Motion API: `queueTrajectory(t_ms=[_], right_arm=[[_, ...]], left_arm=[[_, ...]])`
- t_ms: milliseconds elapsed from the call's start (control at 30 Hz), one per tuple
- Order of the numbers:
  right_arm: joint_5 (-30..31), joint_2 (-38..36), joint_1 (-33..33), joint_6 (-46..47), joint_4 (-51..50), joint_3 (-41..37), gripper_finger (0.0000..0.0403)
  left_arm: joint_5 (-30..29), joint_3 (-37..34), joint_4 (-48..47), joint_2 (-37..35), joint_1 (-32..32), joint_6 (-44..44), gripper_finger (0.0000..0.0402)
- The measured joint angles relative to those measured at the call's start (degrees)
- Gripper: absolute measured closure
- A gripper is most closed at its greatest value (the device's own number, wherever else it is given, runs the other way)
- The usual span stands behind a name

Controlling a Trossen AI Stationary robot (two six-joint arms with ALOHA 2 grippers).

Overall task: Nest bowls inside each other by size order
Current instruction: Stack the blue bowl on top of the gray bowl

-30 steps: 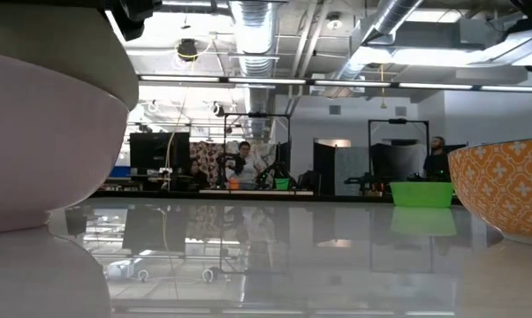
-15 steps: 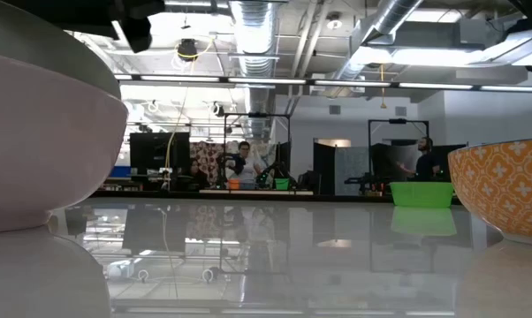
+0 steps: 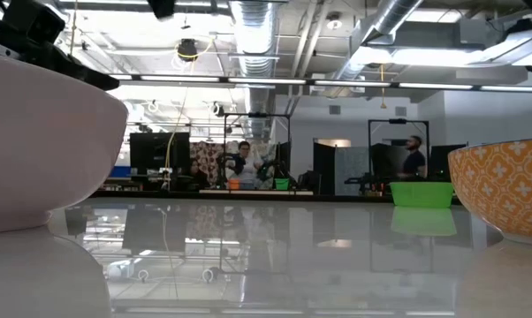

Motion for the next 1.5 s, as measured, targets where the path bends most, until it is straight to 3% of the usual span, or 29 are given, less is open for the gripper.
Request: queueTrajectory(t_ms=[167,433,633,700,900,1033,1200,1367,1500], right_arm=[[8.44,-0.16,-0.15,4.68,-10.42,0.00,0.0387],[9.80,-5.76,0.44,15.87,-36.58,0.02,0.0389],[25.82,-12.19,1.23,22.59,-55.65,-1.10,0.0370],[27.17,-16.43,0.38,27.21,-58.93,-4.81,0.0363],[19.90,-30.25,0.08,42.06,-55.65,-20.74,0.0337],[17.16,-36.09,2.31,49.37,-53.78,-27.31,0.0299],[18.96,-37.84,4.18,58.93,-60.87,-30.03,0.0225],[9.29,-37.72,3.03,60.73,-59.22,-33.23,0.0159],[5.11,-37.66,4.10,60.69,-58.24,-34.14,0.0139]], left_arm=[[0.00,0.02,0.00,-0.01,-0.02,0.00,0.0401],[0.00,0.01,0.00,0.00,-0.01,0.00,0.0401],[0.01,0.00,-0.01,-0.02,-0.01,0.00,0.0401],[0.02,0.00,-0.02,0.00,0.00,0.00,0.0401],[0.13,0.00,0.00,-0.01,0.00,0.00,0.0401],[0.15,0.01,0.00,-0.02,0.00,0.00,0.0401],[0.15,0.00,0.00,-0.02,-0.02,-1.57,0.0401],[0.17,0.01,0.00,-0.02,-0.01,-8.65,0.0401],[0.18,0.02,0.00,-0.01,0.00,-11.42,0.0401]])
